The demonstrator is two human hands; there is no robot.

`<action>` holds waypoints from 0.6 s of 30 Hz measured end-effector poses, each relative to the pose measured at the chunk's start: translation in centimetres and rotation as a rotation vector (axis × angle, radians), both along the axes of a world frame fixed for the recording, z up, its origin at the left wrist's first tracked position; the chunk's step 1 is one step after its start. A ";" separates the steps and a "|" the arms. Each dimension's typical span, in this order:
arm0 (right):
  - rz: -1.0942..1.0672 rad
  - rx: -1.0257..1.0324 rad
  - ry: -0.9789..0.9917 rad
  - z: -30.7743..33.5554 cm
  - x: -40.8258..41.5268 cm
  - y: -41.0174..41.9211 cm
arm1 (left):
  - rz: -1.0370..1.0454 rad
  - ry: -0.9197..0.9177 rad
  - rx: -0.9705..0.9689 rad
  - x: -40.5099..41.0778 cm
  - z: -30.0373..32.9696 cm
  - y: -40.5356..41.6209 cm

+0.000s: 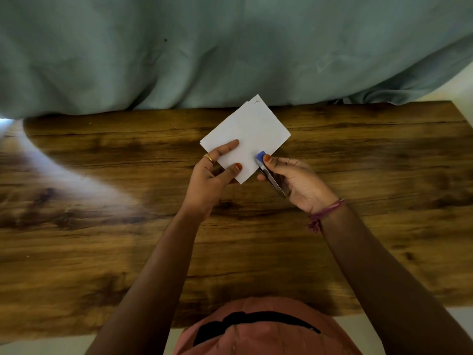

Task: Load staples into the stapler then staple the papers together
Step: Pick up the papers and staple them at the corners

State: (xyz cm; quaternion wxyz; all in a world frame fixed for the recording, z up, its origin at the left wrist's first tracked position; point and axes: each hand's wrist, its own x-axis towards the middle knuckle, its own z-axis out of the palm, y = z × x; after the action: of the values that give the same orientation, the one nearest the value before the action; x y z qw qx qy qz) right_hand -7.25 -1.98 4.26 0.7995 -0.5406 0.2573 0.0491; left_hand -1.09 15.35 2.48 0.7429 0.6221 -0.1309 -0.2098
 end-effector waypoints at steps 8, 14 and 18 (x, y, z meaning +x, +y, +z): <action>0.077 0.089 -0.046 1.0 -0.3 -2.6 | -0.014 0.026 0.000 0.2 -0.3 0.9; 0.105 0.067 -0.016 1.2 -0.5 -2.6 | -0.027 0.018 0.003 0.1 -0.5 0.9; 0.113 0.056 -0.005 1.1 -0.5 -2.2 | -0.029 0.006 0.007 0.0 -0.3 0.9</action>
State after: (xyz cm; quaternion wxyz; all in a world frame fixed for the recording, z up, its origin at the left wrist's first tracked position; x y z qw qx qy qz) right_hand -7.77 -4.18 5.37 0.8108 -0.5319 0.2227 0.1000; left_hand -1.11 16.21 2.16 0.7381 0.6220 -0.1369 -0.2229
